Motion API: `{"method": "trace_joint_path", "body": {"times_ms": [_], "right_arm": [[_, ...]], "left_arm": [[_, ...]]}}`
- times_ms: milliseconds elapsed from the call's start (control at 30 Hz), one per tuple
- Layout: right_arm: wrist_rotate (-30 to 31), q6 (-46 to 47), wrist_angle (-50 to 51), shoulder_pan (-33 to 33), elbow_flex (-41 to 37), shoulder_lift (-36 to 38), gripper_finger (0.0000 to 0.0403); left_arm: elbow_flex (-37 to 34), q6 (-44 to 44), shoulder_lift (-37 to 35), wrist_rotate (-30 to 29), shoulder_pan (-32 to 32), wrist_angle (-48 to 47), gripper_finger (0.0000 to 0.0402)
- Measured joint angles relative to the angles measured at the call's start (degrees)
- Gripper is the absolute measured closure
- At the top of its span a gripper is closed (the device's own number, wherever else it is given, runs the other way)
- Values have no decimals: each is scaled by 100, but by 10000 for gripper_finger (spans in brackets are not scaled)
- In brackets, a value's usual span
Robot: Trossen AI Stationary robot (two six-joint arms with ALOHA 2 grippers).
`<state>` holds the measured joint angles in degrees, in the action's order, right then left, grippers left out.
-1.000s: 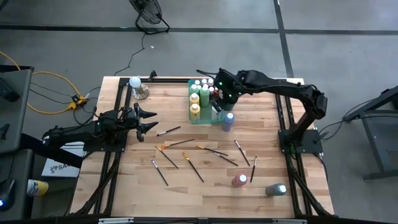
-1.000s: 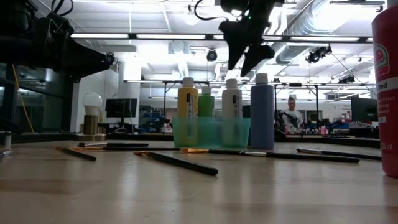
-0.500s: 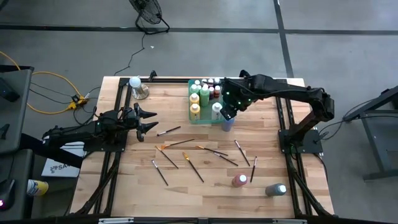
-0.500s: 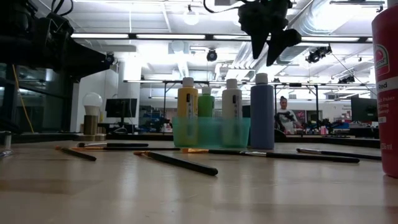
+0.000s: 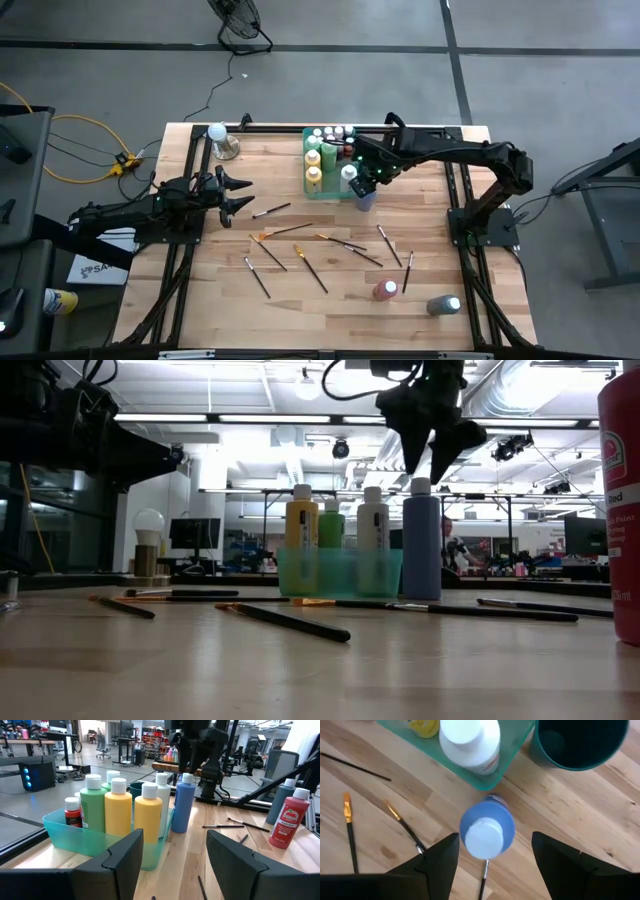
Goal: Pick & Place Paint Supplies
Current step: Put the purple paint bottle into the green bin
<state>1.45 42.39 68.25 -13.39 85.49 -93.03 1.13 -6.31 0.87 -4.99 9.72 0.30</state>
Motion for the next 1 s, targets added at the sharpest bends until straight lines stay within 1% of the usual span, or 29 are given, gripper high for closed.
{"method": "trace_joint_path", "body": {"times_ms": [233, 533, 600, 733, 1000], "right_arm": [[15, -3, -151, -9, -4, -297, 159], [-37, 27, -64, 28, -4, -388, 159], [-36, 52, -62, 28, -4, -389, 164], [-35, 92, -62, 28, -4, -389, 192], [-26, 90, 45, 28, 2, -389, 277]], "left_arm": [[0, 0, 2, 11, 1, -1, 190], [0, 0, 2, 11, 0, 0, 190], [0, 0, 0, 12, 1, -2, 190], [0, 0, 0, 11, 1, 0, 190], [0, 2, 0, 11, 2, 0, 190]]}}
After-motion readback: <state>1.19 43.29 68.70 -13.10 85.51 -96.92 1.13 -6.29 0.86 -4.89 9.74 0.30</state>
